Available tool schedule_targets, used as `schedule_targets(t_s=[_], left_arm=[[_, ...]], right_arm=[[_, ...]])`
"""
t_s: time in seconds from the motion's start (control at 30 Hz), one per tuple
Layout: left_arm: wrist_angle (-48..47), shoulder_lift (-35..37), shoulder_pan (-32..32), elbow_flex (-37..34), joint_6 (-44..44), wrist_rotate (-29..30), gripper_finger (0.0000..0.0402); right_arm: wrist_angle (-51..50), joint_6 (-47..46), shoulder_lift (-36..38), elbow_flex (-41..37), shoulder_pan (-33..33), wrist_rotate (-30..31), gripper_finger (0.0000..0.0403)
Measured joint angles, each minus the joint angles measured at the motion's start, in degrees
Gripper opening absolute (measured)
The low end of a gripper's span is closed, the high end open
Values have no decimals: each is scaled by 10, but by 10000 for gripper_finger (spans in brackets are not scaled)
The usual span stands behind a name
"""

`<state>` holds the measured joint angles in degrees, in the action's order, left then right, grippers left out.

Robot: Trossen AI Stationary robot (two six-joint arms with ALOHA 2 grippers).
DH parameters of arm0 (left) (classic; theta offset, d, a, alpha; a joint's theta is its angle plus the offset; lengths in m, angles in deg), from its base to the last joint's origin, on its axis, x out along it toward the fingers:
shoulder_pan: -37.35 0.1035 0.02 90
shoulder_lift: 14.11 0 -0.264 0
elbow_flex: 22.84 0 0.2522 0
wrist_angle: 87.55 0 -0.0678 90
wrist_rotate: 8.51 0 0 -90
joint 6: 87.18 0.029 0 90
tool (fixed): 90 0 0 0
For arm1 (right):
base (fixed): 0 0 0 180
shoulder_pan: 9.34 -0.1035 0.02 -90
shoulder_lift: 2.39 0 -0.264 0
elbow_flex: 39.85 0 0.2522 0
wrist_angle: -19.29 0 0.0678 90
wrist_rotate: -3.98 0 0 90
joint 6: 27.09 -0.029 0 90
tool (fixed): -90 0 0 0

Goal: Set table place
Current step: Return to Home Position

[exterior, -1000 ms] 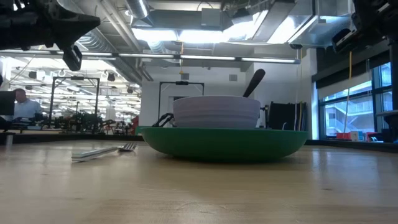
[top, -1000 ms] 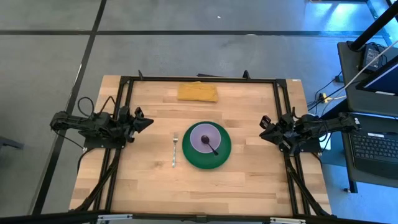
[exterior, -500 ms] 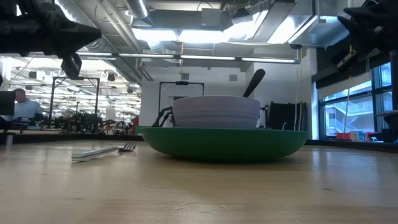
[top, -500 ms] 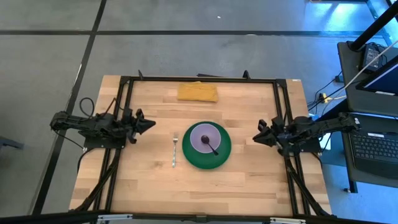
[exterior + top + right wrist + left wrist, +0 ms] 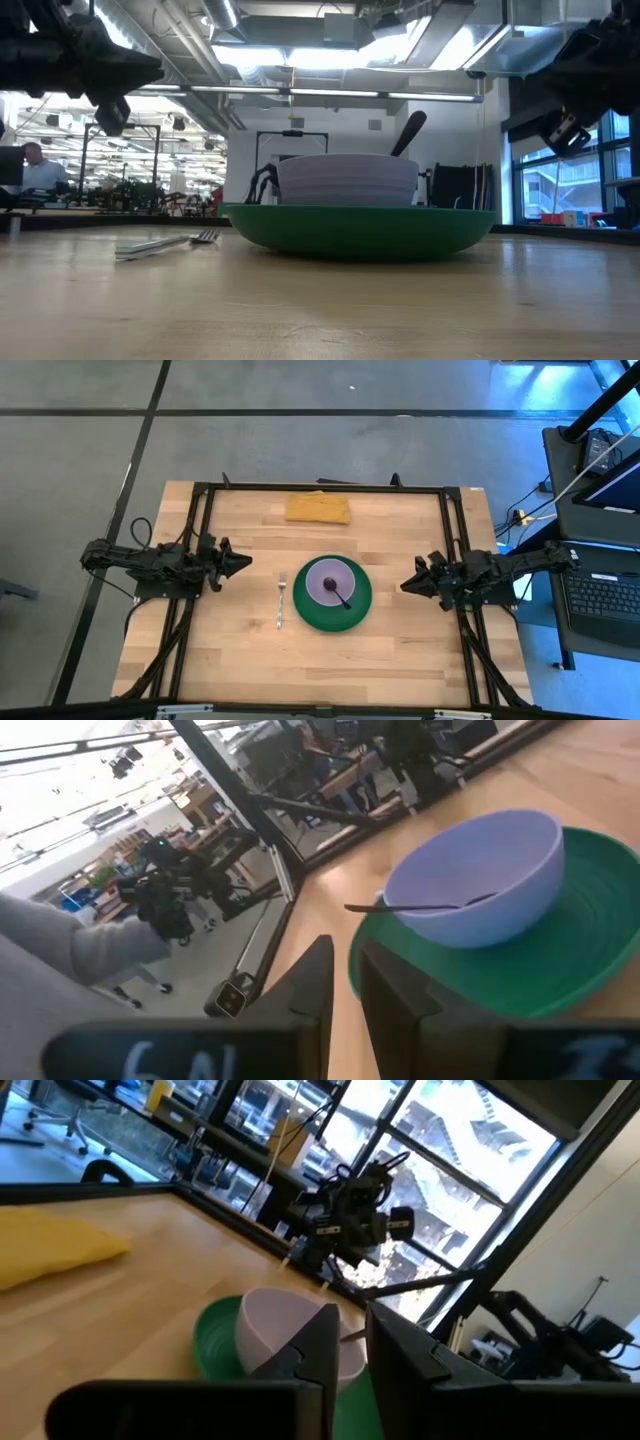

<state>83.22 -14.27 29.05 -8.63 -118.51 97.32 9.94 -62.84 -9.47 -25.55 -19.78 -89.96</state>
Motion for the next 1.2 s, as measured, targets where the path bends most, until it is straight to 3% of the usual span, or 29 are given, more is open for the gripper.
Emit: schedule_targets(t_s=[0.7, 1.2], left_arm=[[-15, 0, 0, 0, 4, 0, 71], [-15, 0, 0, 0, 4, 0, 45]], right_arm=[[-31, 1, 0, 0, 0, -2, 53], [-30, 0, 0, 0, 0, -2, 53]])
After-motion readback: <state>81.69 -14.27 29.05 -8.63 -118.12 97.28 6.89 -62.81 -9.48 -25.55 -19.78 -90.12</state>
